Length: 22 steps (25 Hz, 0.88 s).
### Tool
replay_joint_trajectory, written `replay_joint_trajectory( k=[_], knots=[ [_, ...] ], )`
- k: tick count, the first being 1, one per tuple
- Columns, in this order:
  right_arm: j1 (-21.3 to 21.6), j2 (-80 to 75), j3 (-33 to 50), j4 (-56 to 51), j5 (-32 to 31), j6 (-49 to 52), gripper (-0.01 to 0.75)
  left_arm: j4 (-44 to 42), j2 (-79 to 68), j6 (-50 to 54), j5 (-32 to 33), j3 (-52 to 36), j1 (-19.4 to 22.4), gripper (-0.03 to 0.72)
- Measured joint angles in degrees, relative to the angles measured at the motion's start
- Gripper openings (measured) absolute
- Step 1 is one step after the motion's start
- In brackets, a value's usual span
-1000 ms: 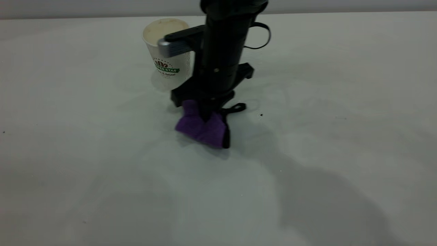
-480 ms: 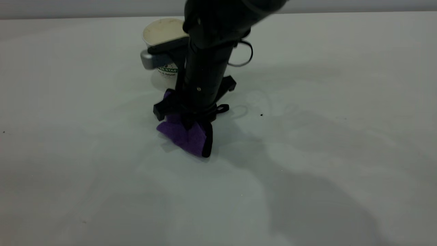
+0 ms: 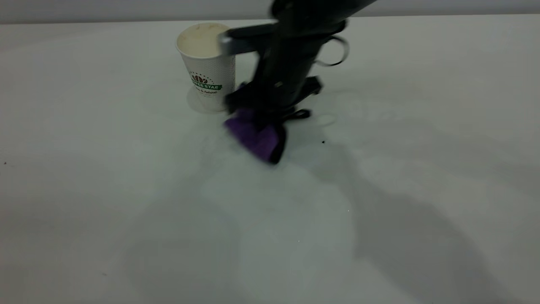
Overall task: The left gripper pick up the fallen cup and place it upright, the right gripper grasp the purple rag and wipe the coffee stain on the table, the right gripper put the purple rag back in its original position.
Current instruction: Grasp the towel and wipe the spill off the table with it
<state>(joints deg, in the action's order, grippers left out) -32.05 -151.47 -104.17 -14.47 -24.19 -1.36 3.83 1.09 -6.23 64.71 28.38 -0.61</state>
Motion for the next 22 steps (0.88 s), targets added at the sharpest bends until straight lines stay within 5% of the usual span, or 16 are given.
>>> replay_joint_trajectory(
  k=[16,19,22],
  knots=[
    [25.26,0.50,-1.08,6.03,-14.37,-0.53,0.100,0.00,0.00,-0.06,0.00,0.00,0.00,0.549],
    [27.32,0.18,-3.60,7.13,-18.80,-2.16,0.227,0.00,0.00,-0.06,0.00,0.00,0.00,0.549],
    [27.49,-0.86,-8.59,11.19,-26.84,-4.47,0.495,0.00,0.00,-0.06,0.00,0.00,0.00,0.549]
  ],
)
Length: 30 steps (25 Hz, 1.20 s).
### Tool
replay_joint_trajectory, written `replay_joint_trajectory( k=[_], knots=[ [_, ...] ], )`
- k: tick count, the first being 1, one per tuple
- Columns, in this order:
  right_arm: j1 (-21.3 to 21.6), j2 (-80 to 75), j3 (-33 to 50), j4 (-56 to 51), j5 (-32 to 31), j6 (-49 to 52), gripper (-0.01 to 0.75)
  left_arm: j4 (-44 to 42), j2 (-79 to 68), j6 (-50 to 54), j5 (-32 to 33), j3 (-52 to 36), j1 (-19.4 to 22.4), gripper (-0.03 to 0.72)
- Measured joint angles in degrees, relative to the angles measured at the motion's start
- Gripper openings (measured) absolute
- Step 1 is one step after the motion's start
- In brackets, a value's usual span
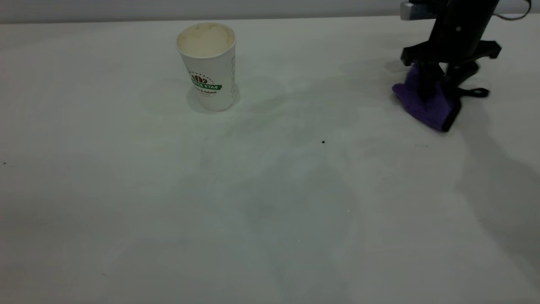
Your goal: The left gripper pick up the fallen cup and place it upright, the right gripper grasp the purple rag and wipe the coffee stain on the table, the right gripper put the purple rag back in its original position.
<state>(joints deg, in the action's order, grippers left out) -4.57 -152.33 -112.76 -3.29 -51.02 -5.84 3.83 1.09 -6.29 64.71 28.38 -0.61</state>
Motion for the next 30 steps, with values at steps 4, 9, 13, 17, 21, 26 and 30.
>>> replay_joint_trajectory(
  k=[4,9,13,17,21,26,30],
  knots=[
    [0.00,0.74,-10.15,4.34,-14.97,-1.25,0.710,0.00,0.00,0.00,0.00,0.00,0.00,0.549],
    [-0.29,9.12,-17.14,4.61,-17.91,-2.10,0.728,0.00,0.00,0.00,0.00,0.00,0.00,0.549],
    [-1.83,20.68,-12.89,4.24,-18.39,-2.37,0.728,0.00,0.00,0.00,0.00,0.00,0.00,0.549],
    [-4.96,37.29,-0.52,3.95,-18.96,-2.19,0.728,0.00,0.00,0.00,0.00,0.00,0.00,0.549],
    [-7.36,54.01,13.40,3.29,-19.45,-1.41,0.724,0.00,0.00,0.06,0.00,0.00,0.00,0.549],
    [-7.49,73.37,30.46,0.70,-20.02,-0.39,0.711,0.00,0.00,0.06,0.00,0.00,0.00,0.549],
    [-7.49,86.54,43.41,0.26,-20.11,-0.34,0.704,0.00,0.00,0.06,0.00,0.00,0.00,0.549]
  ],
)
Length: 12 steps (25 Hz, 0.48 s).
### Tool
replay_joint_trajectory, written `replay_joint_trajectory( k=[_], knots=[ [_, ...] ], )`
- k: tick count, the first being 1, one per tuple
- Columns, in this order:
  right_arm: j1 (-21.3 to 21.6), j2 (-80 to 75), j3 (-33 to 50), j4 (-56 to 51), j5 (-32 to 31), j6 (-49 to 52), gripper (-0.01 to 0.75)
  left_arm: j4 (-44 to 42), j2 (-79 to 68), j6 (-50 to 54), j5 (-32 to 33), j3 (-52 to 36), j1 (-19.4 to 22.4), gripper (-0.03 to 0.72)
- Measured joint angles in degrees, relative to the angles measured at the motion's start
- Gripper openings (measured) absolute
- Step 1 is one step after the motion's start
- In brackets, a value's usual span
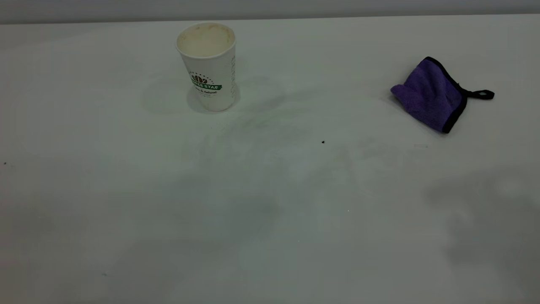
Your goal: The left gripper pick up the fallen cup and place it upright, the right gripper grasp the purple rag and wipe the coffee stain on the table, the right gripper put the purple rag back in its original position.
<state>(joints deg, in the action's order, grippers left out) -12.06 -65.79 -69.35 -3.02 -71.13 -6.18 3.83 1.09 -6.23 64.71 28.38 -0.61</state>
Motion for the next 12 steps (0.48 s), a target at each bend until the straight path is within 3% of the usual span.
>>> replay_joint_trajectory(
  k=[12],
  knots=[
    [0.00,32.04,31.49,0.44,4.17,-0.17,0.594,0.00,0.00,0.00,0.00,0.00,0.00,0.549]
  ],
)
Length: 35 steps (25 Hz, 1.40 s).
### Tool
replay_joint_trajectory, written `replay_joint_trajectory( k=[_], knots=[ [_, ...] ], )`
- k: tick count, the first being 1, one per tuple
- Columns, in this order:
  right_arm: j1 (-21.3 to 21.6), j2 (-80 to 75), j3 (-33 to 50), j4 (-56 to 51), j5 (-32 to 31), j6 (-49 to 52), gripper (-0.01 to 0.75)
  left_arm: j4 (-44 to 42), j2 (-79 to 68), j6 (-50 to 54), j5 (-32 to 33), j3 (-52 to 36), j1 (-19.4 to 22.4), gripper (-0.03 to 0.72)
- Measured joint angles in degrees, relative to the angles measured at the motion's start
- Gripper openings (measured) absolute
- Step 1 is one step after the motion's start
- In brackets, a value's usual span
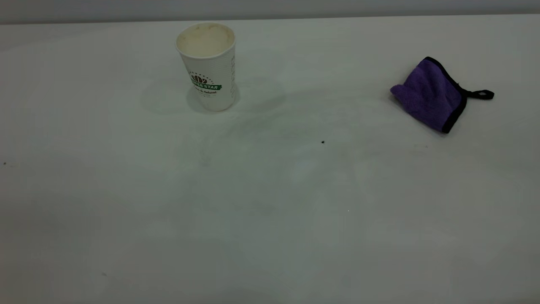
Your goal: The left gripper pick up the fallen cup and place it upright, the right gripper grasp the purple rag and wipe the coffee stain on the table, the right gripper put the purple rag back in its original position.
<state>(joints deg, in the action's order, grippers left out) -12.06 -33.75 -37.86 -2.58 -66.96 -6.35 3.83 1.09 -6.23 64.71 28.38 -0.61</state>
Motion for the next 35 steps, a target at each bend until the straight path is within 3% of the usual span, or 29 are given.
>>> replay_joint_trajectory(
  k=[9,19,25,35],
  knots=[
    [0.00,4.76,10.10,-0.91,1.25,0.26,0.589,0.00,0.00,0.00,0.00,0.00,0.00,0.549],
    [0.27,4.81,11.05,-0.91,2.83,1.27,0.589,0.00,0.00,-0.05,0.00,0.00,0.00,0.549],
    [8.91,13.64,11.05,-0.82,2.90,3.13,0.589,0.05,0.00,-0.05,0.00,0.00,0.00,0.549],
    [10.18,31.79,11.05,0.43,2.17,3.15,0.589,0.11,0.00,-0.05,0.00,0.00,0.00,0.549]
  ],
)
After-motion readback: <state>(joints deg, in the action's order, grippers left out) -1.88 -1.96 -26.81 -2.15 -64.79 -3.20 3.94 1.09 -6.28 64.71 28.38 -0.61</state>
